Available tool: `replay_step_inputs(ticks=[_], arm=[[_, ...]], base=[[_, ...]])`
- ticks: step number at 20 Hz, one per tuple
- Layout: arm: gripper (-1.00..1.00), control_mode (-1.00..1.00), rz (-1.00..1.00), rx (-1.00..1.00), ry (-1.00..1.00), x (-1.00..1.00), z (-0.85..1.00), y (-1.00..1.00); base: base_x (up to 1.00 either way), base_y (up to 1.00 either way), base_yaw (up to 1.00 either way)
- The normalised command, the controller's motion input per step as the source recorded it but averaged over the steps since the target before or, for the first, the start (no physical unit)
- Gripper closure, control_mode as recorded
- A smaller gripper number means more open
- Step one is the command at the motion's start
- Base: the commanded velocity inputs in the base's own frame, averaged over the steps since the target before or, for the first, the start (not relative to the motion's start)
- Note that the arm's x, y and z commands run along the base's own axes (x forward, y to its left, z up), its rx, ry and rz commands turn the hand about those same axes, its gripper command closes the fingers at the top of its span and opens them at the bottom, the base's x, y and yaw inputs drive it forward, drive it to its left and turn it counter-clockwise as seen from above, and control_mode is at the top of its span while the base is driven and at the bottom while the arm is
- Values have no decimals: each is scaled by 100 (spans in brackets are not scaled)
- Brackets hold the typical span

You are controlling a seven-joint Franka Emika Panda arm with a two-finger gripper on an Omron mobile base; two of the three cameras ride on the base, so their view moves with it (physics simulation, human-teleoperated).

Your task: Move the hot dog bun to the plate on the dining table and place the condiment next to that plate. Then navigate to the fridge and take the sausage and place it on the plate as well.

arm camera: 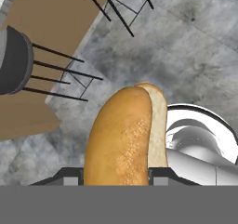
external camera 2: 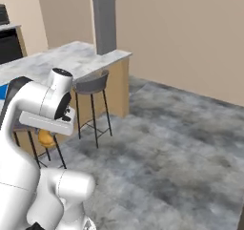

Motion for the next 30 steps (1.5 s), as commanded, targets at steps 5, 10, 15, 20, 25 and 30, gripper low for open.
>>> replay_step_inputs(ticks=[5, 10, 15, 20, 25, 30], arm=[[100, 100, 0, 0, 0, 0, 0, 0], [100, 100, 0, 0, 0, 0, 0, 0], [100, 100, 0, 0, 0, 0, 0, 0], [100, 100, 0, 0, 0, 0, 0, 0], [100, 100, 0, 0, 0, 0, 0, 0], [100, 100, 0, 0, 0, 0, 0, 0]], base=[[100, -30, 52], [100, -19, 57], [95, -17, 61], [81, -5, 63], [76, -6, 63], [77, -21, 48]])
